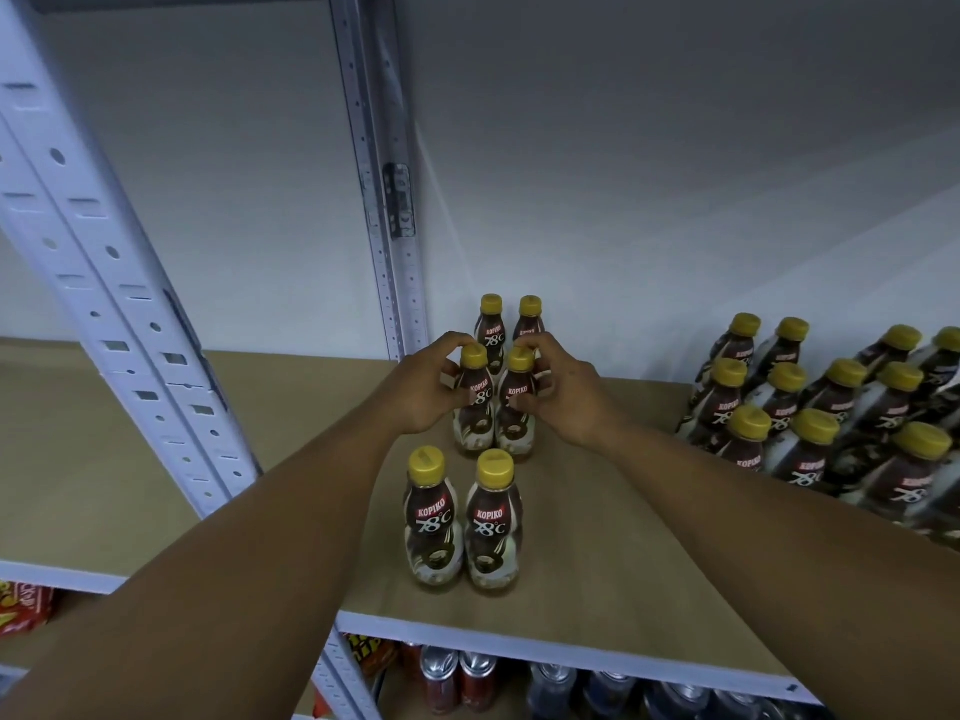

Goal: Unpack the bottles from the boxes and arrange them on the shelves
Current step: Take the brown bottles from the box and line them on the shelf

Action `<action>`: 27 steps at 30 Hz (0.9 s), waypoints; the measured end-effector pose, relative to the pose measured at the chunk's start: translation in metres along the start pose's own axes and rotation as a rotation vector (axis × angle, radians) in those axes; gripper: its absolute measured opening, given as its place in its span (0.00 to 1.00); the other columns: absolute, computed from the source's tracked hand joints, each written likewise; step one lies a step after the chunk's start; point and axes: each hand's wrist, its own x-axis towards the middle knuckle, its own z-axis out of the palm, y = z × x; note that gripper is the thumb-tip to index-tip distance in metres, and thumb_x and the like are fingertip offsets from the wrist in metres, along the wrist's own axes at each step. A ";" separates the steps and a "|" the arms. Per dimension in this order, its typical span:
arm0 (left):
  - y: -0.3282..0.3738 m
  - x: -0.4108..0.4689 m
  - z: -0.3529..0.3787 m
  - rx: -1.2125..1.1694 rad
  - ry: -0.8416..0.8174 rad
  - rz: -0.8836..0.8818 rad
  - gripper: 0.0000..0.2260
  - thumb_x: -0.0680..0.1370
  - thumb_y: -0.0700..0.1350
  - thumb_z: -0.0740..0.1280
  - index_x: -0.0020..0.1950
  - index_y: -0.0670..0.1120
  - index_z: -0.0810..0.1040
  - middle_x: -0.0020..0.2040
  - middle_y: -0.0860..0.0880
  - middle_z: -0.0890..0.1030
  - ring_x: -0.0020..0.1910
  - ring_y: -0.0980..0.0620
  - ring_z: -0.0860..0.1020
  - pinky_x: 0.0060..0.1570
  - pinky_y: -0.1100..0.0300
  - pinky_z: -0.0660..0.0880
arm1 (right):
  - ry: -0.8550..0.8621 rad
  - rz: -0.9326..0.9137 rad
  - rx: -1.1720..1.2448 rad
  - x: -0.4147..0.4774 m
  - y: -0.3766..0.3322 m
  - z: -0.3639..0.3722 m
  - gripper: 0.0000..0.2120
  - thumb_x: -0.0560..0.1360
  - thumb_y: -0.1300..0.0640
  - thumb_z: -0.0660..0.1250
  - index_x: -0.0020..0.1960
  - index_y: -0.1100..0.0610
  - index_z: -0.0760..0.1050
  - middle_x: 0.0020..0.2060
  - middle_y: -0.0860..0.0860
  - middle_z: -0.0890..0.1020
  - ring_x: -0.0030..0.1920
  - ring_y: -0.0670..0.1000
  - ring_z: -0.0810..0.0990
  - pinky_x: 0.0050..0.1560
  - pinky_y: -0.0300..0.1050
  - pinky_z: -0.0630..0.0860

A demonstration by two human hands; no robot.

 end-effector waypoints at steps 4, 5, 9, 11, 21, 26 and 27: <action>-0.001 -0.002 0.002 -0.014 0.014 -0.002 0.31 0.76 0.44 0.75 0.74 0.60 0.65 0.59 0.46 0.80 0.48 0.49 0.83 0.55 0.49 0.80 | 0.004 -0.003 0.023 -0.002 0.003 0.001 0.32 0.74 0.56 0.75 0.69 0.37 0.63 0.55 0.46 0.78 0.54 0.53 0.81 0.55 0.58 0.81; 0.000 -0.003 0.002 -0.023 0.015 0.005 0.32 0.76 0.43 0.76 0.74 0.60 0.65 0.59 0.46 0.80 0.48 0.48 0.83 0.55 0.49 0.80 | 0.006 -0.005 0.036 -0.002 0.003 0.000 0.32 0.74 0.56 0.75 0.69 0.38 0.63 0.55 0.44 0.78 0.54 0.53 0.81 0.56 0.58 0.81; -0.001 -0.005 0.002 -0.025 0.024 0.034 0.29 0.76 0.43 0.75 0.71 0.61 0.67 0.57 0.45 0.81 0.48 0.50 0.83 0.54 0.50 0.81 | 0.001 -0.016 0.056 -0.004 0.002 0.000 0.30 0.74 0.56 0.75 0.67 0.37 0.64 0.53 0.42 0.77 0.55 0.54 0.81 0.56 0.59 0.81; -0.002 -0.005 0.002 -0.023 0.024 0.022 0.29 0.76 0.43 0.75 0.71 0.61 0.67 0.57 0.45 0.81 0.48 0.50 0.83 0.54 0.51 0.80 | -0.001 -0.017 0.065 -0.005 0.002 0.000 0.29 0.74 0.56 0.76 0.66 0.37 0.65 0.51 0.41 0.77 0.55 0.53 0.81 0.56 0.58 0.81; 0.000 -0.010 0.001 -0.012 0.007 0.026 0.28 0.78 0.43 0.74 0.73 0.60 0.66 0.59 0.46 0.81 0.47 0.53 0.83 0.44 0.67 0.73 | 0.009 -0.022 0.055 -0.010 -0.001 0.000 0.29 0.74 0.57 0.75 0.68 0.40 0.66 0.49 0.36 0.76 0.52 0.51 0.81 0.55 0.56 0.82; -0.001 -0.010 0.002 -0.082 0.019 0.028 0.29 0.75 0.42 0.76 0.70 0.61 0.68 0.56 0.45 0.81 0.51 0.52 0.82 0.47 0.66 0.75 | 0.025 -0.039 0.051 -0.013 -0.002 0.001 0.30 0.74 0.57 0.75 0.69 0.41 0.65 0.52 0.42 0.77 0.53 0.51 0.81 0.55 0.56 0.81; -0.002 -0.010 0.003 -0.092 0.015 0.026 0.30 0.75 0.41 0.76 0.70 0.61 0.68 0.56 0.45 0.81 0.51 0.52 0.82 0.48 0.65 0.76 | 0.023 -0.039 0.056 -0.014 -0.002 0.001 0.31 0.74 0.57 0.76 0.69 0.41 0.65 0.51 0.40 0.77 0.53 0.51 0.81 0.55 0.56 0.81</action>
